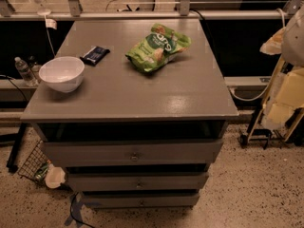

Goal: Open top drawer

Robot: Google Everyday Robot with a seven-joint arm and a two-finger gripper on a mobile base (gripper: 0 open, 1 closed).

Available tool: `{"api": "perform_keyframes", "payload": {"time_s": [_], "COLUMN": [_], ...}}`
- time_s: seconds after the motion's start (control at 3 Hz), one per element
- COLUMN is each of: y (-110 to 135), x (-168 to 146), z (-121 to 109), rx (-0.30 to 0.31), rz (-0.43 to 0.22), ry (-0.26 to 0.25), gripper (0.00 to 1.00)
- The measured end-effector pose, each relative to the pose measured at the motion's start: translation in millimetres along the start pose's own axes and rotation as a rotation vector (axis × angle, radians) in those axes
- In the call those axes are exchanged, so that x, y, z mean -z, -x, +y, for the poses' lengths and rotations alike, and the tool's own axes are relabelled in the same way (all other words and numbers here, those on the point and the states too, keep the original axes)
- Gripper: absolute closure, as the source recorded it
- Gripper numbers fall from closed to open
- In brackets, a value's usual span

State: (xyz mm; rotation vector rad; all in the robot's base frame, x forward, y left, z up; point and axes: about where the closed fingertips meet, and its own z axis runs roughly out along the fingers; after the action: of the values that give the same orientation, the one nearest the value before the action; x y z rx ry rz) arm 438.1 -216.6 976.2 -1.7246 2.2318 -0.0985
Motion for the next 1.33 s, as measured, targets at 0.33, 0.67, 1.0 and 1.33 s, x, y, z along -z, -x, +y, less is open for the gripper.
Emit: {"api": "perform_keyframes", "payload": {"time_s": [0.33,0.67,1.0,1.33], "y": [0.0,6.3,17.5,24.3], "x": [0.0,-17.4,-58.4,-121.3], "z": [0.0,24.0,66.5,113.6], "rx": [0.000,0.110,0.253,0.345], "rz": [0.000,-0.037,-0.075,-0.087], "ry": [0.000,0.006,0.050,0.168], "gripper": [0.00,0.00,0.00,0.00]}}
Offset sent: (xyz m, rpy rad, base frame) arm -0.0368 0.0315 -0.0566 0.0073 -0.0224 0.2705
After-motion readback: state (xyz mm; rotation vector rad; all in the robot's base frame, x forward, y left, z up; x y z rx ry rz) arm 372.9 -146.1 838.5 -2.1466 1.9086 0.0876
